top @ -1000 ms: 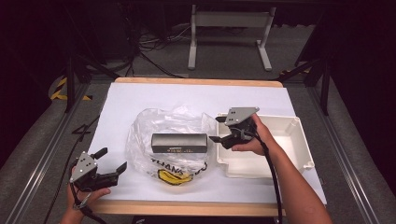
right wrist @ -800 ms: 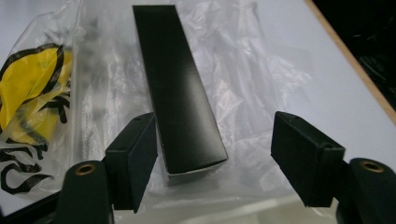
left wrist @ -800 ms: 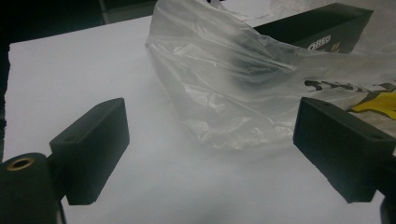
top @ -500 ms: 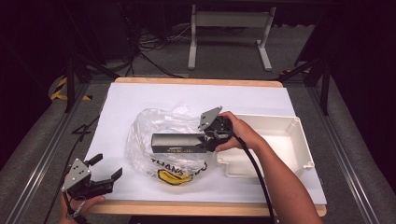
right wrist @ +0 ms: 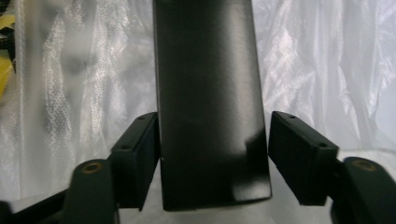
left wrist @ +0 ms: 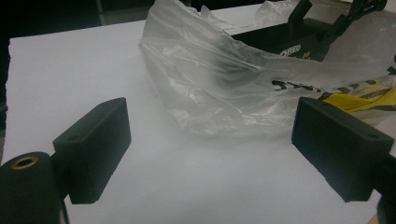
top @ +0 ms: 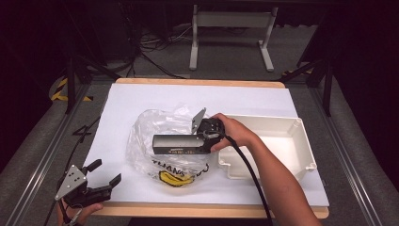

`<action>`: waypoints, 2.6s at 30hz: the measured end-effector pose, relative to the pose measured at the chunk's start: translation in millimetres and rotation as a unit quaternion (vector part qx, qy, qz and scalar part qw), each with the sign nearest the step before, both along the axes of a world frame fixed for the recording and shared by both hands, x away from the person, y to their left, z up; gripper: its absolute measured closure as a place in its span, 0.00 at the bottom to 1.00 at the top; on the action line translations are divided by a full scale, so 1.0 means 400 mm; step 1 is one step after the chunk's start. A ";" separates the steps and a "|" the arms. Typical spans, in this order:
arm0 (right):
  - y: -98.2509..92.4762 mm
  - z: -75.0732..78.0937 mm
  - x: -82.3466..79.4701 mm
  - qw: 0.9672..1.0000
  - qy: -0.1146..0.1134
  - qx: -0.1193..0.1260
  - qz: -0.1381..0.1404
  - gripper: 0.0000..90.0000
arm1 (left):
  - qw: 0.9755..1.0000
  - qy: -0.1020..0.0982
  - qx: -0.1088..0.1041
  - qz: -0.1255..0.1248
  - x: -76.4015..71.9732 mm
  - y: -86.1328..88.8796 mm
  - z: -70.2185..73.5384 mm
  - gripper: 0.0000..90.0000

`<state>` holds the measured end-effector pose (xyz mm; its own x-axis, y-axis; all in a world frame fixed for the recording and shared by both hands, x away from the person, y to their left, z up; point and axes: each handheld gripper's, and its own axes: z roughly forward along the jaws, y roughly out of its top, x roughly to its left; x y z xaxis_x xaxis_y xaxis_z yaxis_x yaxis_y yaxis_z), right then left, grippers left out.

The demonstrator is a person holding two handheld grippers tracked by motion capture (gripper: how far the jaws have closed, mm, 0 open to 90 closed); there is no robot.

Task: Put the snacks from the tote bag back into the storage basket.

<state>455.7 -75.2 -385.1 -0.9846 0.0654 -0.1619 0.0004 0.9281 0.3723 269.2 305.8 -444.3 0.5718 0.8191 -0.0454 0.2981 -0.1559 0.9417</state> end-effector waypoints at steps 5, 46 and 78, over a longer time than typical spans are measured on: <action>0.011 -0.002 -0.006 1.000 -0.004 -0.009 0.015 0.46 | 1.000 0.006 0.010 -0.005 0.002 -0.004 -0.001 0.15; -0.008 0.074 -0.037 0.997 -0.017 0.046 0.053 0.48 | 1.000 0.009 0.014 -0.014 0.010 -0.007 -0.006 0.15; -0.091 0.186 -0.071 0.994 -0.043 0.085 0.056 0.48 | 1.000 0.006 0.018 -0.012 0.013 -0.001 -0.008 0.15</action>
<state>427.1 -111.8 -310.6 -0.9705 -0.0105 -0.2410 -0.1379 0.8438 0.5186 274.5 305.6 -447.6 0.5903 0.8069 -0.0225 0.3045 -0.1968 0.9320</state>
